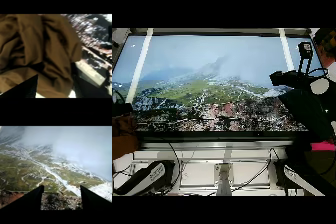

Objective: Fold the clothes and pants, and hang the long-sleeved shirts on hangers.

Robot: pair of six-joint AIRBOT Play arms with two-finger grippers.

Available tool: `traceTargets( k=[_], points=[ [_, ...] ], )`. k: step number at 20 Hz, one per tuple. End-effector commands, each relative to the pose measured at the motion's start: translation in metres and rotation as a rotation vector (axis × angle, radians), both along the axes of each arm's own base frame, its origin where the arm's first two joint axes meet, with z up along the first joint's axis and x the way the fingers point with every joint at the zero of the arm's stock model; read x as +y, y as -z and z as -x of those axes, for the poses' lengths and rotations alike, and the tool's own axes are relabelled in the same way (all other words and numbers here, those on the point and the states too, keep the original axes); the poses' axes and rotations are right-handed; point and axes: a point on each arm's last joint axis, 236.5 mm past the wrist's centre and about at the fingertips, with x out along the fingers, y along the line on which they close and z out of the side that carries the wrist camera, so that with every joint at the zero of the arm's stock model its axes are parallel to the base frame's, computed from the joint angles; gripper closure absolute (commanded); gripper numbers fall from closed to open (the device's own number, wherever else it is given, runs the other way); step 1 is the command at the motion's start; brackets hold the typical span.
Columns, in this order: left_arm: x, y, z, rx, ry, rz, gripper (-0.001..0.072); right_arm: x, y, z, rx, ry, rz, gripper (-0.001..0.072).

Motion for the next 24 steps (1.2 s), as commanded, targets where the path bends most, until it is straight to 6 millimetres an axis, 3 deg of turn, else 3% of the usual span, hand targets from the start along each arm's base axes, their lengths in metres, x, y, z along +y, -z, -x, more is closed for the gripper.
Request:
traceTargets(
  k=[1, 4, 6, 7, 8, 9, 14, 24],
  points=[
    [0.033, -0.005, 0.033, 0.034, -0.115, -0.035, 0.0243, 0.000, 0.000, 0.000, -0.001, 0.000, 0.000, 0.0183],
    [0.058, -0.009, 0.046, 0.009, -0.167, -0.068, 0.0241, 0.000, 0.000, 0.000, -0.001, 0.000, 0.000, 0.0183],
    [0.068, -0.010, 0.053, -0.004, -0.198, -0.073, 0.0199, 0.000, 0.000, 0.000, -0.001, 0.000, 0.000, 0.0183],
    [0.072, -0.009, 0.057, -0.008, -0.212, -0.074, 0.0154, 0.000, 0.000, 0.000, -0.001, 0.000, 0.000, 0.0183],
    [0.077, -0.008, 0.058, -0.016, -0.220, -0.077, 0.0023, 0.000, 0.000, 0.000, -0.001, 0.000, 0.000, 0.0183],
    [0.081, -0.007, 0.058, -0.024, -0.225, -0.078, -0.0004, 0.000, 0.000, 0.000, -0.001, 0.000, 0.000, 0.0183],
    [0.090, 0.017, 0.040, -0.026, -0.186, -0.058, 0.0000, 0.000, 0.000, 0.000, -0.001, 0.000, 0.000, 0.0183],
    [0.091, 0.093, 0.019, 0.002, -0.219, 0.039, 0.0002, 0.000, 0.000, 0.000, -0.001, 0.000, 0.000, 0.0183]
  ],
)
